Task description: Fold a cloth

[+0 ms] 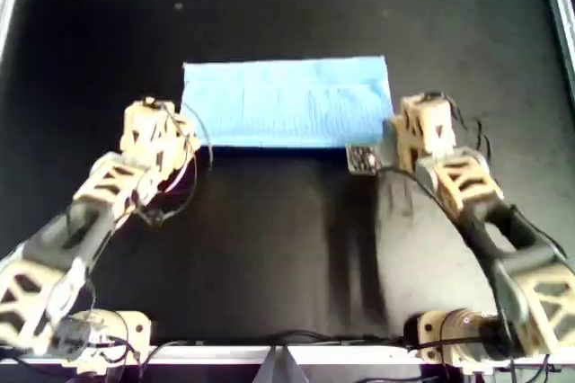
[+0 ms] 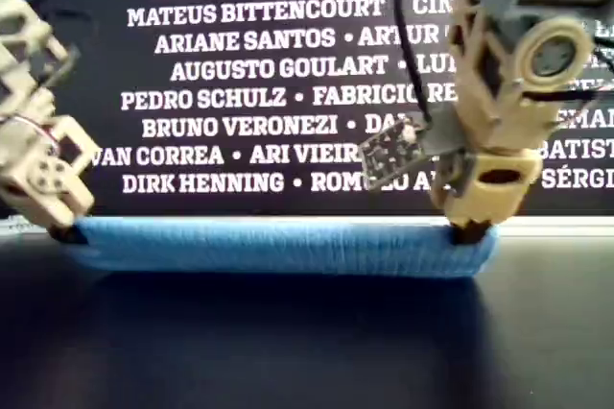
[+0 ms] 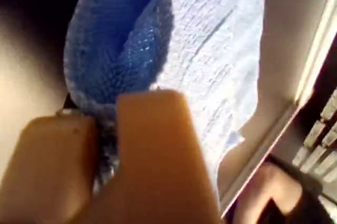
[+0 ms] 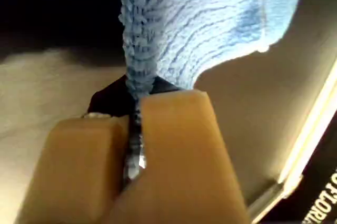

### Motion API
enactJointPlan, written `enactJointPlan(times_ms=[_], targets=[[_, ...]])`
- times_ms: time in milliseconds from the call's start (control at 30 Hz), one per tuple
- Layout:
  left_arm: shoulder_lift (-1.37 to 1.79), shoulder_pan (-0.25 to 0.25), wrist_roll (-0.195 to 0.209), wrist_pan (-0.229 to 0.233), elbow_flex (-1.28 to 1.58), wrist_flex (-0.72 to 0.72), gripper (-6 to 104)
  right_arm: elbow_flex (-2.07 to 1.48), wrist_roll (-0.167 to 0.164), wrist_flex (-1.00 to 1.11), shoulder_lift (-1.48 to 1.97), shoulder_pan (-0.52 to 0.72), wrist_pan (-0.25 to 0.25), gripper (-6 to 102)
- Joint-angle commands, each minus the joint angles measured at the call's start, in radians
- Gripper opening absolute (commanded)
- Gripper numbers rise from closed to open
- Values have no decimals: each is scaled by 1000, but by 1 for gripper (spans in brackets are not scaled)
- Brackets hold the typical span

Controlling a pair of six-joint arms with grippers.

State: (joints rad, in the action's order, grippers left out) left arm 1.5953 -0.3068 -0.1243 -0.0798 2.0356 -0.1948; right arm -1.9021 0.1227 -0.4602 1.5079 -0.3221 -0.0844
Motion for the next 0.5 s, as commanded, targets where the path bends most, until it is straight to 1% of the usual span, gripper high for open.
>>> enactJointPlan(times_ms=[0, 200, 467], targets=[[132, -8, 5, -2, 60, 3, -1, -46, 5, 8, 163, 0, 3, -1], [210, -8, 5, -2, 215, 3, -1, -187, 5, 8, 288, 0, 3, -1], [291, -6, 5, -2, 325, 3, -1, -337, 5, 8, 407, -2, 5, -1]])
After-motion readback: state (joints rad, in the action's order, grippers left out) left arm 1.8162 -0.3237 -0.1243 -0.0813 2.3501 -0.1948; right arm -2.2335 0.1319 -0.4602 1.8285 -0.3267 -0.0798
